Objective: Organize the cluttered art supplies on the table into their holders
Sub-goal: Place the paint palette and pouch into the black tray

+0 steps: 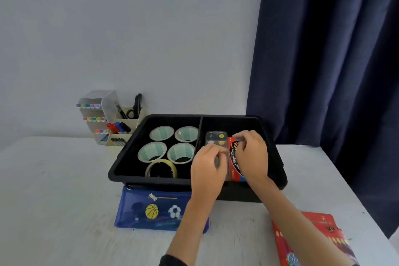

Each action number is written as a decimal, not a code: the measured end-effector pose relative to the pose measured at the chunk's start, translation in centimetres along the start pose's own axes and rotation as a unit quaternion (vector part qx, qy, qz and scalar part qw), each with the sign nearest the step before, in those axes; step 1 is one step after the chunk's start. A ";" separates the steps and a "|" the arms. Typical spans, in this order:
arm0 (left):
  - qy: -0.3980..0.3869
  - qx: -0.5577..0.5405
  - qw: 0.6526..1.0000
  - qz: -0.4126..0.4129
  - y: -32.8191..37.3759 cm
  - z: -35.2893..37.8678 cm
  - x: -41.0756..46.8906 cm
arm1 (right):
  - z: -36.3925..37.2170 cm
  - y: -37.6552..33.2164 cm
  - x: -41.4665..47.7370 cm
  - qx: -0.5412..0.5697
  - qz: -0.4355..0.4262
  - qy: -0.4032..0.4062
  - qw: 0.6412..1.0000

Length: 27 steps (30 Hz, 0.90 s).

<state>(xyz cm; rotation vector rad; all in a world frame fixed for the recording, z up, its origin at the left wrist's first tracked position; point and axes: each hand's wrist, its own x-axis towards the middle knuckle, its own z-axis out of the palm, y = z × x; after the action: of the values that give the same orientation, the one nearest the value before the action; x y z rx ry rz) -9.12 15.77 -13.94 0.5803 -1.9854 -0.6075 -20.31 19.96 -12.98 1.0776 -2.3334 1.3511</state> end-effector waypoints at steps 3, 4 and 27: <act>0.061 -0.003 0.998 0.011 -0.1 -2.4 -1.7 | -0.1 -2.8 -2.9 0.095 -0.086 0.019 0.992; 0.085 -0.002 0.996 0.005 -0.2 -3.2 -2.3 | -0.1 -3.6 -4.1 0.120 -0.116 0.017 0.986; 0.308 -0.083 0.862 -0.394 -8.5 -13.2 -14.9 | 1.4 -3.7 -15.7 0.315 0.326 -0.269 0.850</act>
<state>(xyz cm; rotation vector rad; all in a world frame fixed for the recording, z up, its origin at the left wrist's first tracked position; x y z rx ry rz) 10.34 16.10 -23.31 1.3121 -1.0276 -0.9230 -6.52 25.26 -19.68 0.9086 -2.9036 2.4752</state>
